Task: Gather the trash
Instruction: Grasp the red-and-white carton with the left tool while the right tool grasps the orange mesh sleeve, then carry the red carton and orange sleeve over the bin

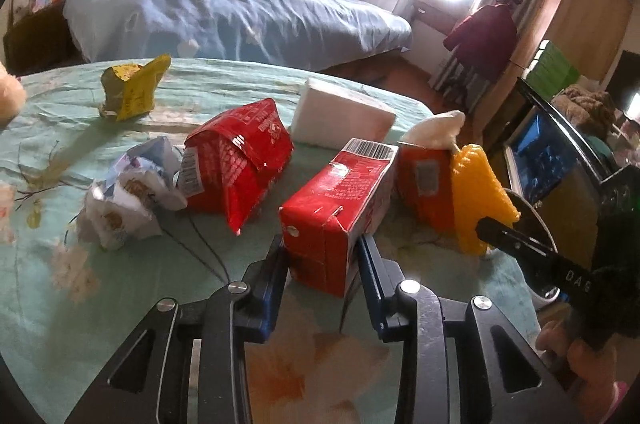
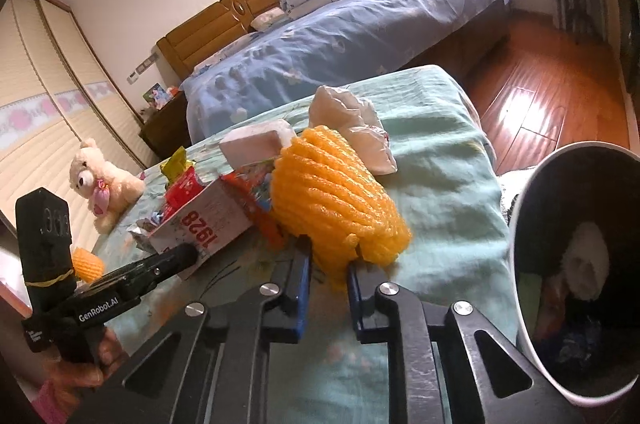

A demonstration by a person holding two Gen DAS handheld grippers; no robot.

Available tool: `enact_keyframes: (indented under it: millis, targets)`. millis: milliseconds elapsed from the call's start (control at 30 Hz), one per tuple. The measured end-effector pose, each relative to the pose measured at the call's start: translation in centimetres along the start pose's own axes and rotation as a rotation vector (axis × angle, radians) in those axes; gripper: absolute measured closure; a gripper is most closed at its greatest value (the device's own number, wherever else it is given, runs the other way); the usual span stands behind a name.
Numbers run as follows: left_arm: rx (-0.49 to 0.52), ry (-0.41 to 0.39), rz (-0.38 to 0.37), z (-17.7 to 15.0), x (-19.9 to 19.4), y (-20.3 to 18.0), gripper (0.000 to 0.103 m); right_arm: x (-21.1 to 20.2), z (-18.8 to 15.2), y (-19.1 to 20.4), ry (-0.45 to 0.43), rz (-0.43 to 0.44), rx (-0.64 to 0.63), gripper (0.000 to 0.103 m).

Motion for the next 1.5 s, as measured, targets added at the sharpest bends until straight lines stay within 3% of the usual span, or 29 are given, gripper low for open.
enact_keyframes:
  millis: [267,533,1500]
  targets:
    - [-0.023,-0.045,-0.002,-3.1,-3.0,0.5,0.07,-2.3,-1.8,0.2,-0.024,0.008,0.005,0.088]
    - [0.033,-0.056,-0.016,-5.5,-4.9,-2.1,0.07,-4.2,-3.5,-0.6,-0.043,0.0,0.03,0.088]
    - [0.248,-0.017,-0.05,-4.8,-2.7,-12.4,0.07,-11.0,-6.3,-8.1,-0.119,-0.092,0.15,0.088]
Point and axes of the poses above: each gripper's, at about its wrist camera, not at the fingertips, and x roughly the way its jaws point, y to its left, z to its top, the point moved 10 cm from there along x, roughly the way its jaws point, and after that the axes turned 14 degrees about y, right-handed, at the moved point
